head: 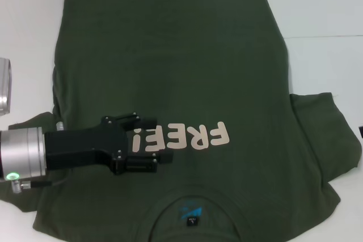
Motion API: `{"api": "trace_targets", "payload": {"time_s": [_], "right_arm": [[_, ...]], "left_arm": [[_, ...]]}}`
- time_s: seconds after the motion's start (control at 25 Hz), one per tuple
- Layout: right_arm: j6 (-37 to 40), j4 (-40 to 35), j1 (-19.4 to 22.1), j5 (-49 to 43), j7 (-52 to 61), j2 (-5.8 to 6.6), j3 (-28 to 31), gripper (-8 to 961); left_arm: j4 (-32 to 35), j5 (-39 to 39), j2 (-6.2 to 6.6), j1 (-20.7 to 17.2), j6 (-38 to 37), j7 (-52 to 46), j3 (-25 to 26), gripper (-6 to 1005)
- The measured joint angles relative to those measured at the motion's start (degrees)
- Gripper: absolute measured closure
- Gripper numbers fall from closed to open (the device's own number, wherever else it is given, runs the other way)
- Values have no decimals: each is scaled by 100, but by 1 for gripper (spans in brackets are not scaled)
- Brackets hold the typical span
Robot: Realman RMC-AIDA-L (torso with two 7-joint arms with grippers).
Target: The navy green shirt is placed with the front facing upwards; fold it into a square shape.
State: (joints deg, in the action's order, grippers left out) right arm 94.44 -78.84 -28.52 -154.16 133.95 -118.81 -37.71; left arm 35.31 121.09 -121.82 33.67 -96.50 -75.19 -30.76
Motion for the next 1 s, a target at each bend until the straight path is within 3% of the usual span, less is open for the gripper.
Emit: {"api": "trace_targets", "payload": {"time_s": [0.6, 1.0], "right_arm": [[-207, 1189, -586, -902, 642, 23, -67, 62], [-362, 1899, -900, -1069, 802, 163, -84, 83]], "left_arm": [[5, 39, -1, -21, 46, 30, -10, 93], [11, 54, -26, -82, 44, 31, -18, 94]]}}
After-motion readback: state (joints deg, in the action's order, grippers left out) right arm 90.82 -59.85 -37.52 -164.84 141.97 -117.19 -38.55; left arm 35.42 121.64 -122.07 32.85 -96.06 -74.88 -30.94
